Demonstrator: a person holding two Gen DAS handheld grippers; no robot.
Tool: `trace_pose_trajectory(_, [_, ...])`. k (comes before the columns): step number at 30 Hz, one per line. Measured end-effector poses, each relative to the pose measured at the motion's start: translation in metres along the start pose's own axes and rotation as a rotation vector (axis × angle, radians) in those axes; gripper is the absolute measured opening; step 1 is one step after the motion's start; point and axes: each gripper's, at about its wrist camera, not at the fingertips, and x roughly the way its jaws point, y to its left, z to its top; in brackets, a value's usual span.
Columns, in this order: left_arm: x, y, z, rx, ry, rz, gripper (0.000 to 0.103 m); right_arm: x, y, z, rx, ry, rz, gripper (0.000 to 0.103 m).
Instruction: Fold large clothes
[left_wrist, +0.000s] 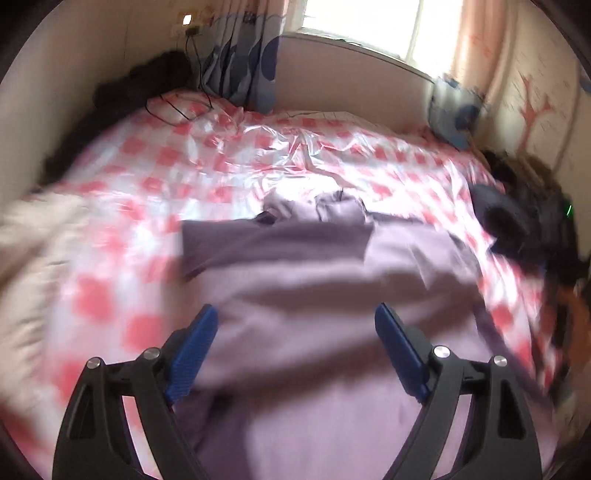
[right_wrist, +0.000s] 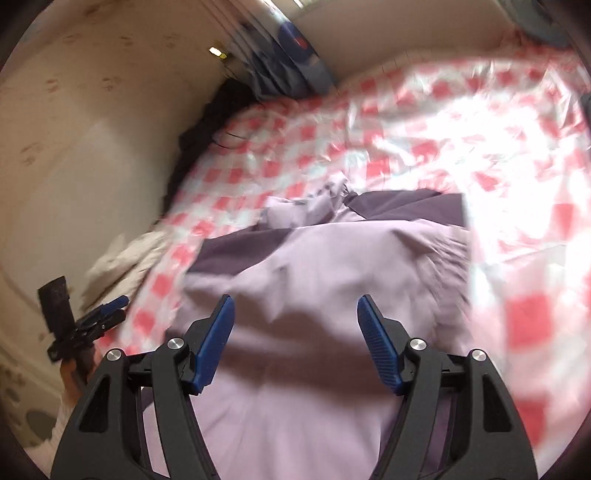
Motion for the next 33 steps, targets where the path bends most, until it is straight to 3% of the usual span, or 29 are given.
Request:
trace_pose_trajectory(3, [0.077,0.005,0.004,-0.059,0.081,0.023,0.083,0.081,-0.056,0.002,0.120,0.097,-0.145,0.057])
trace_pose_trajectory(4, [0.115,0.008,-0.002,-0.077,0.174,0.042,0.083,0.097,-0.072,0.000,0.162,0.124,-0.145,0.044])
trace_pose_trajectory(5, [0.127,0.009,-0.009,-0.073,0.200,0.062,0.084,0.100,-0.084,-0.003,0.215,0.119,-0.123,0.037])
trace_pose_trajectory(6, [0.136,0.007,-0.012,-0.048,0.209,0.097,0.084,0.093,-0.089,-0.003,0.249,0.104,-0.089,0.037])
trace_pose_trajectory(7, [0.131,0.006,-0.011,-0.036,0.223,0.092,0.084,0.078,-0.088,-0.003,0.260,0.093,-0.054,0.038])
trace_pose_trajectory(9, [0.097,0.007,-0.014,-0.041,0.235,0.037,0.083,0.039,-0.069,-0.012,0.158,0.099,-0.057,0.048])
trace_pose_trajectory(11, [0.035,0.016,-0.031,-0.029,0.207,-0.003,0.084,-0.017,-0.050,-0.044,0.037,0.111,-0.055,0.076])
trace_pose_trajectory(13, [-0.027,0.030,-0.059,-0.017,0.182,-0.015,0.089,-0.060,-0.042,-0.085,-0.008,0.141,-0.060,0.092])
trace_pose_trajectory(16, [-0.111,0.062,-0.118,-0.086,0.186,-0.038,0.096,-0.122,-0.055,-0.172,0.059,0.225,-0.014,0.093])
trace_pose_trajectory(17, [-0.136,0.077,-0.146,-0.140,0.211,-0.083,0.096,-0.136,-0.066,-0.202,0.123,0.258,0.026,0.093])
trace_pose_trajectory(20, [-0.161,0.106,-0.213,-0.274,0.322,-0.143,0.096,-0.162,-0.083,-0.268,0.234,0.333,0.098,0.093])
trace_pose_trajectory(23, [-0.163,0.117,-0.266,-0.411,0.396,-0.279,0.096,-0.161,-0.094,-0.299,0.339,0.351,0.272,0.093])
trace_pose_trajectory(25, [-0.159,0.112,-0.288,-0.449,0.425,-0.337,0.096,-0.152,-0.096,-0.307,0.353,0.361,0.297,0.093])
trace_pose_trajectory(29, [-0.143,0.084,-0.309,-0.438,0.472,-0.446,0.096,-0.128,-0.087,-0.318,0.373,0.414,0.381,0.094])
trace_pose_trajectory(31, [-0.145,0.072,-0.311,-0.412,0.473,-0.465,0.096,-0.121,-0.076,-0.323,0.361,0.411,0.435,0.093])
trace_pose_trajectory(33, [-0.150,0.062,-0.309,-0.385,0.448,-0.456,0.094,-0.116,-0.066,-0.322,0.342,0.391,0.481,0.079])
